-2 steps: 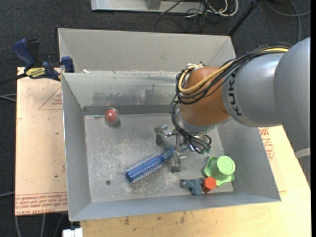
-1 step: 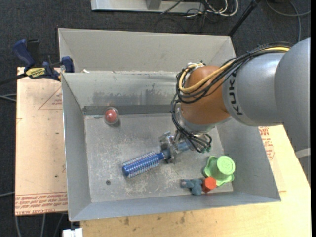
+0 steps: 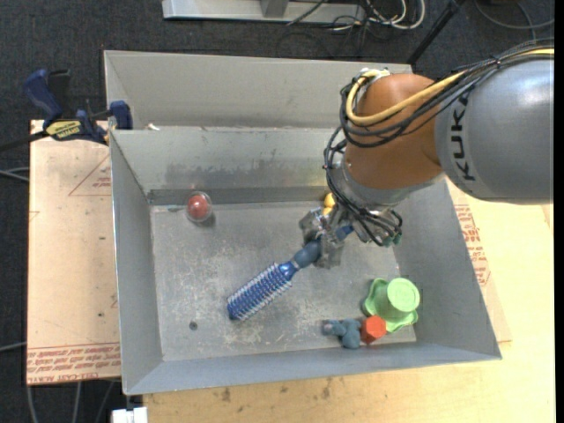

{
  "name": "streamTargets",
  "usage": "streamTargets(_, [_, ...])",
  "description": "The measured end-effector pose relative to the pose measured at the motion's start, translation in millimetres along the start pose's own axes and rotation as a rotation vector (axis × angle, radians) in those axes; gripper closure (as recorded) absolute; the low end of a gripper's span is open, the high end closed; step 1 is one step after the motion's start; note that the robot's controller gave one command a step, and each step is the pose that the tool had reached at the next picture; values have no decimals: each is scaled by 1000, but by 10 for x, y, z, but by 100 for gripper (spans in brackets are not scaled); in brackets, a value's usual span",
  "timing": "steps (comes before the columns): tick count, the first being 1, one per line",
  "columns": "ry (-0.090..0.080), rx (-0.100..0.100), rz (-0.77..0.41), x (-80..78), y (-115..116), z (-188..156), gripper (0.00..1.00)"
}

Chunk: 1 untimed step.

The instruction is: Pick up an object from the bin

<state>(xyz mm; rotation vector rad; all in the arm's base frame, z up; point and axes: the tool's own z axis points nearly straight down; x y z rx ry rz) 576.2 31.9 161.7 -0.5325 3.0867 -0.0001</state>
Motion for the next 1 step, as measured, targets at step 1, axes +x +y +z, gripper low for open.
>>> streamTargets(1, [0,1,-7,-12,-17,-656,100])
